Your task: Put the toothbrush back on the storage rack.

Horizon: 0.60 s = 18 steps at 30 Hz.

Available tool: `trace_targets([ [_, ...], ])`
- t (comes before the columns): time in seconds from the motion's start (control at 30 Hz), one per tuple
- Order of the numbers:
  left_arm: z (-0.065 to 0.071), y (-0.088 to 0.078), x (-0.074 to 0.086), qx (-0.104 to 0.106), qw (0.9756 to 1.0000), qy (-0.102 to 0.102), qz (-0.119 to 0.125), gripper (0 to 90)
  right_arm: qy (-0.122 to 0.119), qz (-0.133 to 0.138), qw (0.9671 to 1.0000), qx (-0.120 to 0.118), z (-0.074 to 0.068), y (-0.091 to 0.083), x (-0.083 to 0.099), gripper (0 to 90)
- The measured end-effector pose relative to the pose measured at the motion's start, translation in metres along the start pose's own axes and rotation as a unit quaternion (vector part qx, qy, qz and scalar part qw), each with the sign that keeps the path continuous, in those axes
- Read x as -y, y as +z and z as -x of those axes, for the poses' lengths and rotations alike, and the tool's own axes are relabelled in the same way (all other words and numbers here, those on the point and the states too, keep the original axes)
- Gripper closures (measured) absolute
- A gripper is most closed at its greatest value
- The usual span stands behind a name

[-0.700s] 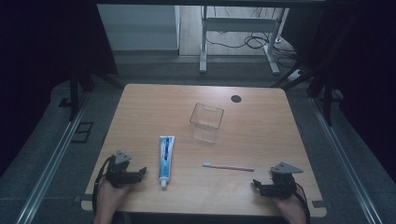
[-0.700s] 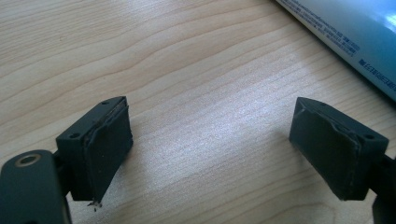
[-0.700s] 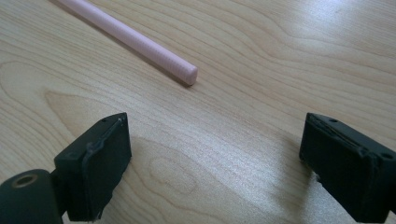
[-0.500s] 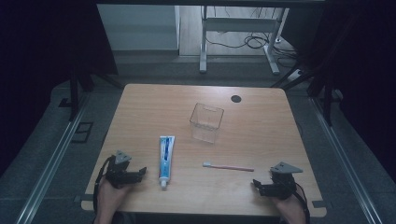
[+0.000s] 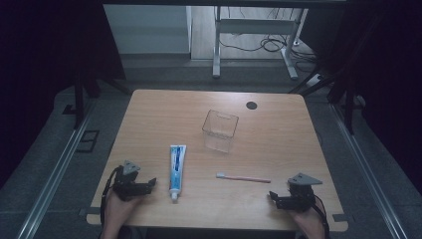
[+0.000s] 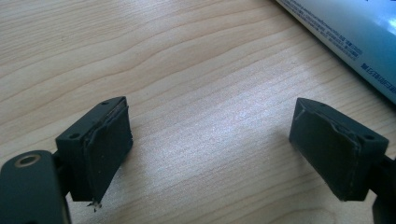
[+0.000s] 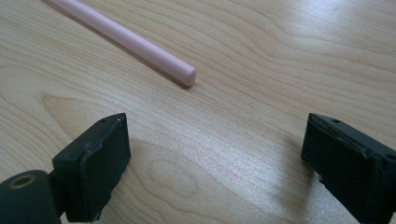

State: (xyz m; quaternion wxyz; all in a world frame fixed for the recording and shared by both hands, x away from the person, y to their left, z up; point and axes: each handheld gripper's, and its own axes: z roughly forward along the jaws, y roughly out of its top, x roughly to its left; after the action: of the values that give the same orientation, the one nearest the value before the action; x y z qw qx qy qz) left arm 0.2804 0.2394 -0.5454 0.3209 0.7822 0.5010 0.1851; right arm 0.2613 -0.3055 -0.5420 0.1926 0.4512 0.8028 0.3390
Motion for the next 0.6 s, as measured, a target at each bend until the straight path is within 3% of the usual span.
trace_targets([
  [0.2, 0.0, 0.0, 0.0, -0.001, 1.0, 0.0, 0.0, 12.8, 0.002, -0.006, 1.0, 0.002, -0.0008, -0.0002, -0.0016, 8.6],
  [0.6, 0.0001, 0.0, 0.0, 0.0, 1.0, 0.0, 0.0, 12.8, 0.005, -0.017, 0.9998, -0.006, -0.0003, -0.0066, -0.0045, 24.6],
])
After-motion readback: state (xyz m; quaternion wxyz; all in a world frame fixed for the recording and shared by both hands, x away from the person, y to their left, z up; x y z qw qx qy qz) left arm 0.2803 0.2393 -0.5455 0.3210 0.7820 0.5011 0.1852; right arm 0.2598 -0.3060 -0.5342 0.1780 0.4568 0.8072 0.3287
